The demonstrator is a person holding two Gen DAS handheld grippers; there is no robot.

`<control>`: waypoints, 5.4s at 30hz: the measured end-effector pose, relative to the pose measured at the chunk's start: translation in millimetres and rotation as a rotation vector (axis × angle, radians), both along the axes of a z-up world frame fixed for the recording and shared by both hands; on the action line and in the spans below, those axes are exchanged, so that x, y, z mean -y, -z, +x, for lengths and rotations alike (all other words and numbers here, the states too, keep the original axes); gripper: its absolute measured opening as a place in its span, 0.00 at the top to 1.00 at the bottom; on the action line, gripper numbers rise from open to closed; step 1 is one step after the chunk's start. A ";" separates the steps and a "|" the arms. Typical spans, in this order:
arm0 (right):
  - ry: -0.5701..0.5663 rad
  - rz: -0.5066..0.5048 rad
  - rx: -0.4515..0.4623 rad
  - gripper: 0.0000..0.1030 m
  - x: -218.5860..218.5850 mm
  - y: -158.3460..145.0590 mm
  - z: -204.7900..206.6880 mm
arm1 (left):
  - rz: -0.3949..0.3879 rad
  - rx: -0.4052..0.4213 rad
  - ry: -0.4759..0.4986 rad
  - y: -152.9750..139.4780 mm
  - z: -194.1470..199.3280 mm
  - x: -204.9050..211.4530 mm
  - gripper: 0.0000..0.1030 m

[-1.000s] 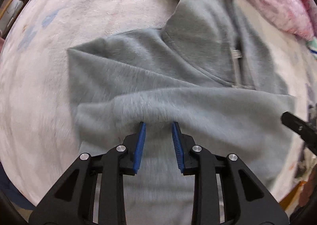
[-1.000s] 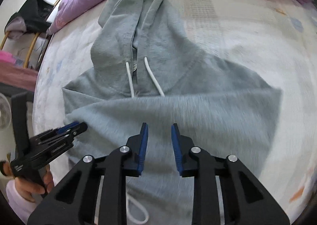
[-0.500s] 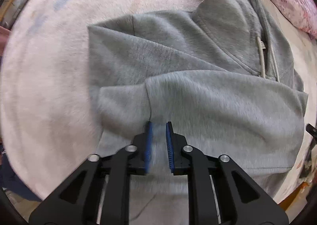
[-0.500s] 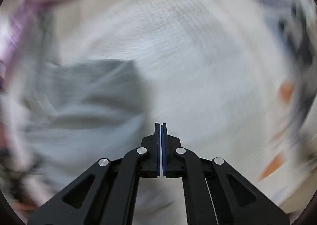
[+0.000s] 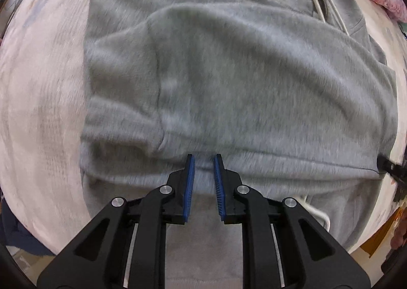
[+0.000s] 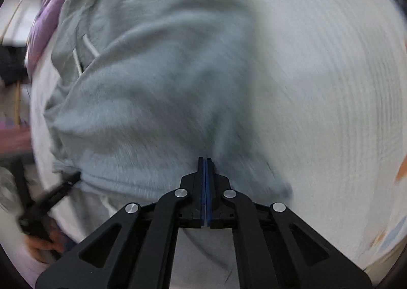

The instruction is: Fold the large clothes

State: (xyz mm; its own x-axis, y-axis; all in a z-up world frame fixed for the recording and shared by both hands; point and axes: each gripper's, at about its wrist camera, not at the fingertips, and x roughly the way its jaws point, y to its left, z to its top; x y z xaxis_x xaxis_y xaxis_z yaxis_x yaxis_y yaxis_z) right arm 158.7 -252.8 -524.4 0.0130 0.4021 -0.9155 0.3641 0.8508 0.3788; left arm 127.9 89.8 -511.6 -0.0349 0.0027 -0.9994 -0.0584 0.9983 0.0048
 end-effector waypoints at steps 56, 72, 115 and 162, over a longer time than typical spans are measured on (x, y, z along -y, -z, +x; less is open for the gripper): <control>-0.041 -0.183 0.279 0.16 -57.3 -290.5 -24.5 | -0.027 0.254 0.043 -272.2 -47.2 54.8 0.23; -0.006 -0.105 0.270 0.15 -31.6 -286.7 60.3 | -0.008 0.242 -0.003 -263.9 17.0 67.9 0.23; -0.099 0.005 0.098 0.52 -100.1 1.3 441.2 | -0.053 0.202 -0.009 -1.5 390.5 9.6 0.57; -0.229 -0.012 -0.011 0.38 -75.2 -115.8 -38.7 | -0.092 0.168 -0.007 -89.5 -61.4 -13.3 0.44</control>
State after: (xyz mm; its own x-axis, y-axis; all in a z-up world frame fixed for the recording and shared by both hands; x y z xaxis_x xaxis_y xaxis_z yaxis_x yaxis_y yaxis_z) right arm 119.9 -177.5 -408.6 -0.0870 0.3820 -0.9200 0.1648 0.9163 0.3649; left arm 66.5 103.1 -422.1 0.1331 -0.0891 -0.9871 -0.0574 0.9936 -0.0974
